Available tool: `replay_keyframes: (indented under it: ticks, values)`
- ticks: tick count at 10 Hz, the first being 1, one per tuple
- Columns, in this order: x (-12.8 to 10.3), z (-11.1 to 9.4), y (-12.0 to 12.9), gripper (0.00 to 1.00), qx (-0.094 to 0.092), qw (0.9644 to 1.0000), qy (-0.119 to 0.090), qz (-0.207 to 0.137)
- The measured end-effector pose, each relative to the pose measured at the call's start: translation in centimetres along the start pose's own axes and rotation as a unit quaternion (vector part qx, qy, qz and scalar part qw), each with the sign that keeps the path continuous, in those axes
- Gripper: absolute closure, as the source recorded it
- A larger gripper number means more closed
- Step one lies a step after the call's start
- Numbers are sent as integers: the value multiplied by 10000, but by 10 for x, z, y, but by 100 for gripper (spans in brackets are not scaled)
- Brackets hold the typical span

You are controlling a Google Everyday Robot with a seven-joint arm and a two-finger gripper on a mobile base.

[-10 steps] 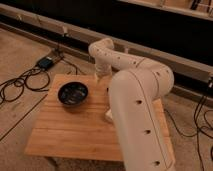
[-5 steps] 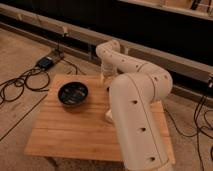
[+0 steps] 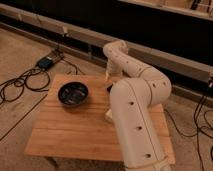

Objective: Push the eraser across the table

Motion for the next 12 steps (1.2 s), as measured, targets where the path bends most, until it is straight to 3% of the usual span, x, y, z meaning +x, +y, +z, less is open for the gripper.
replay_keyframes:
  ticks: [7, 12]
  values:
    - [-17, 26, -22, 35, -352, 9983, -299, 357]
    - [-35, 38, -35, 35, -258, 9967, -679, 364]
